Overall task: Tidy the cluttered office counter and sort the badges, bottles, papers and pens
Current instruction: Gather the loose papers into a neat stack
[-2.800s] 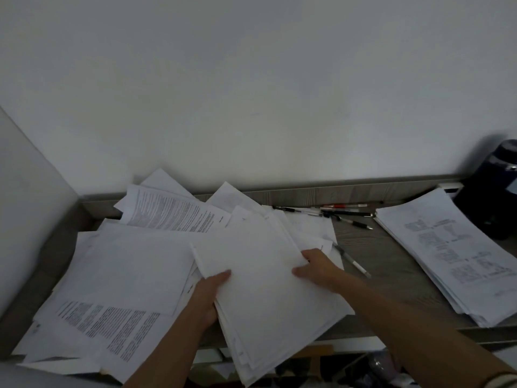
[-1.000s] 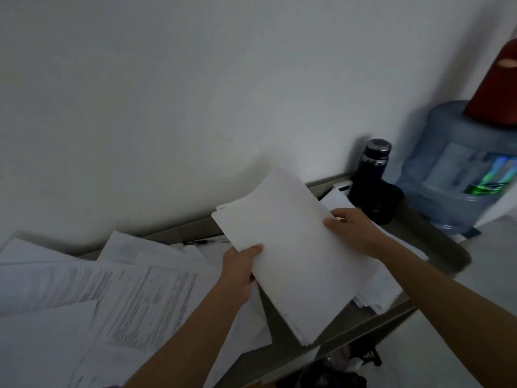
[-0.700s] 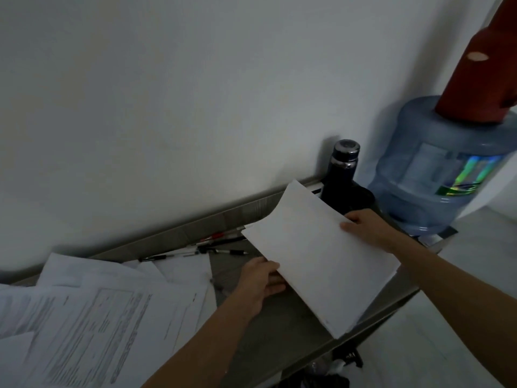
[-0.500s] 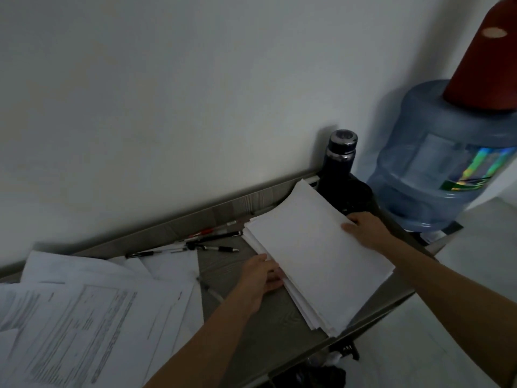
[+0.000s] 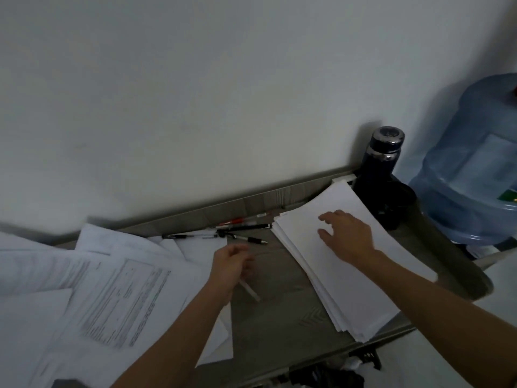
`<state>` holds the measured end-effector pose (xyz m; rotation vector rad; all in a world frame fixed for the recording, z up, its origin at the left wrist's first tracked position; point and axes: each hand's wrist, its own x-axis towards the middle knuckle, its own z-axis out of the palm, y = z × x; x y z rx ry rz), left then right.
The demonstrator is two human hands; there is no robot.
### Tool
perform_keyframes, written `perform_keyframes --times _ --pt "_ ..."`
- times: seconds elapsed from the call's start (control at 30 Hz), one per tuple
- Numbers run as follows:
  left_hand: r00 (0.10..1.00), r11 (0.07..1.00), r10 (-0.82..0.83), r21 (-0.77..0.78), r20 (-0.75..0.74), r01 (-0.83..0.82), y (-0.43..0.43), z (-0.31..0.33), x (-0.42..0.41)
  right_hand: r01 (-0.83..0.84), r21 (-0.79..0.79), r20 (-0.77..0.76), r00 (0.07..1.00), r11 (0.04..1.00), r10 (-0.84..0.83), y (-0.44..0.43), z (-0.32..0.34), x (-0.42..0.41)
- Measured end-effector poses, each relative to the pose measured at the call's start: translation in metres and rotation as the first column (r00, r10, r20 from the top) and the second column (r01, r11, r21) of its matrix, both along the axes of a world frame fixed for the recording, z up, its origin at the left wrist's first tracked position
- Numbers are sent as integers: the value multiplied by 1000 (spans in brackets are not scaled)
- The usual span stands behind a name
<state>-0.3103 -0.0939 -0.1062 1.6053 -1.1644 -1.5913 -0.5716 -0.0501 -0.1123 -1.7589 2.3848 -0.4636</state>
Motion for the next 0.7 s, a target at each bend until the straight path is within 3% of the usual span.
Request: perform_keyframes --times 0.2,0.33,0.57,0.7 --pt "965 988 43 -156 260 -2 1 -5 115 -166 -14 120 979 986 166 -35 7 111" --pt "869 967 117 -253 481 10 3 -6 226 -305 42 206 935 952 290 -57 11 208" --pt "741 956 256 -277 621 -98 19 -23 389 -481 118 356 837 869 415 -86 4 353" --pt "591 927 374 -310 715 -211 39 -41 466 -513 156 544 758 844 360 -98 -4 428"
